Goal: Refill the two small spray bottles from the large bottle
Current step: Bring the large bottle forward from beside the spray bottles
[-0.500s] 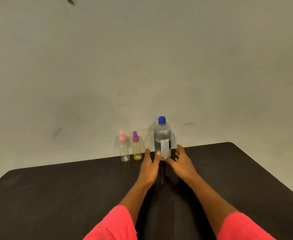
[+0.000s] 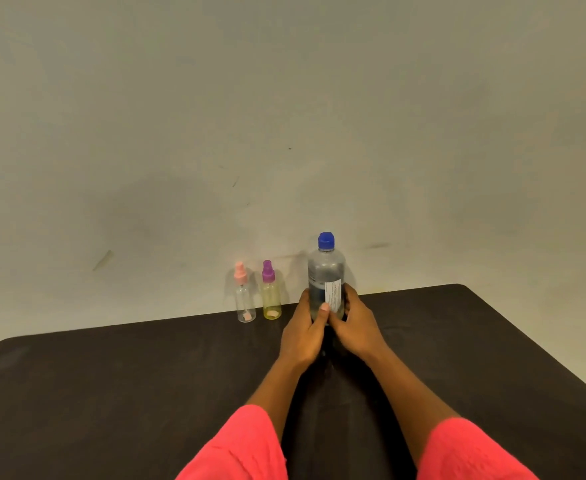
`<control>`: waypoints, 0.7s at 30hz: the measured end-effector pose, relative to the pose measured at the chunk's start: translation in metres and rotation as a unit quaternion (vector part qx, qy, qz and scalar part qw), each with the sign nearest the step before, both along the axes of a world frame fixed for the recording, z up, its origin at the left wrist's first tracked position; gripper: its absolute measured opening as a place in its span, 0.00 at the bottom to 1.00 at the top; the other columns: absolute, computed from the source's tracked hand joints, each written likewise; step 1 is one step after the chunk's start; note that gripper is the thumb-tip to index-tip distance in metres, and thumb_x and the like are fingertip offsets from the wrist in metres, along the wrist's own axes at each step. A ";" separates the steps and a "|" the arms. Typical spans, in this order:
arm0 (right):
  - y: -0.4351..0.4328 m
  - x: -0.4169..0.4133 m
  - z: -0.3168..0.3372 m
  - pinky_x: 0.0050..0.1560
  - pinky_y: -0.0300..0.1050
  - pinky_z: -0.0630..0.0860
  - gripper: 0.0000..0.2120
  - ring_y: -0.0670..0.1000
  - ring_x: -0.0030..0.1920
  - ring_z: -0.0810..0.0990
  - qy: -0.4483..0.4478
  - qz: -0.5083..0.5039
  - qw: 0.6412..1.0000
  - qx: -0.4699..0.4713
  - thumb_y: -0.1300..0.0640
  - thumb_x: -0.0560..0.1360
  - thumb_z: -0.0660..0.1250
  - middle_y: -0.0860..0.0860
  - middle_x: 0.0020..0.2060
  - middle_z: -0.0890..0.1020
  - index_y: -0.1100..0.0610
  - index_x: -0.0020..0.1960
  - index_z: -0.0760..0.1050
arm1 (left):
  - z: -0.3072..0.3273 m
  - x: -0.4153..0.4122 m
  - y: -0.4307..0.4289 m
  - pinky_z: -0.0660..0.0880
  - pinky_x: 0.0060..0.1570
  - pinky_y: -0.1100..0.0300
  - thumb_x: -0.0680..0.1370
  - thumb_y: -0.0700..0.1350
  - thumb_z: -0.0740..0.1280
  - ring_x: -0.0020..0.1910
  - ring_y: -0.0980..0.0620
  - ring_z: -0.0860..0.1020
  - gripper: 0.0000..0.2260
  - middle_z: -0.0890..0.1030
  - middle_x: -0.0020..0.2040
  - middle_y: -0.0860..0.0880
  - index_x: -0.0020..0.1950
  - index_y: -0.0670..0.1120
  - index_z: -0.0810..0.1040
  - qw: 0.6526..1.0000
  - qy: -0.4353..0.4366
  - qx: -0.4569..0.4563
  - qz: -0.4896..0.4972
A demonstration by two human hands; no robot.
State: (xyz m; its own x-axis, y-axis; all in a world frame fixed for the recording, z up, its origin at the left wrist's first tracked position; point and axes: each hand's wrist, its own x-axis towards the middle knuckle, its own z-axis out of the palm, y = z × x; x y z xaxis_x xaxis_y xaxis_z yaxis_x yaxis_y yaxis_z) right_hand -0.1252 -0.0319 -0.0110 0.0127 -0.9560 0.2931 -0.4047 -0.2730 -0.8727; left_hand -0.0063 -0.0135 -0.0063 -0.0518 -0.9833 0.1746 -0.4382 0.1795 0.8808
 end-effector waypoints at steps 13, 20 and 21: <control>0.110 -0.013 0.001 0.57 0.38 0.74 0.29 0.46 0.60 0.75 -0.042 -0.013 0.999 0.018 0.47 0.73 0.70 0.45 0.60 0.76 0.49 0.71 0.64 | 0.005 -0.005 0.108 0.61 0.62 0.63 0.71 0.72 0.46 0.69 0.57 0.66 0.28 0.66 0.71 0.61 0.70 0.71 0.49 0.999 -0.020 0.025 -0.037; 0.196 -0.033 0.003 0.50 0.37 0.77 0.25 0.40 0.51 0.80 -0.065 -0.048 0.997 0.018 0.49 0.68 0.75 0.42 0.52 0.80 0.42 0.61 0.68 | -0.006 -0.011 0.187 0.51 0.72 0.61 0.74 0.71 0.46 0.74 0.61 0.55 0.33 0.58 0.75 0.61 0.76 0.61 0.47 0.986 -0.144 -0.010 -0.083; 0.208 -0.036 0.003 0.51 0.39 0.77 0.26 0.41 0.51 0.80 -0.062 -0.056 0.996 0.019 0.51 0.68 0.75 0.43 0.52 0.80 0.44 0.62 0.68 | -0.008 -0.013 0.199 0.48 0.72 0.63 0.75 0.70 0.47 0.73 0.64 0.54 0.32 0.57 0.76 0.61 0.76 0.60 0.47 0.982 -0.159 -0.019 -0.096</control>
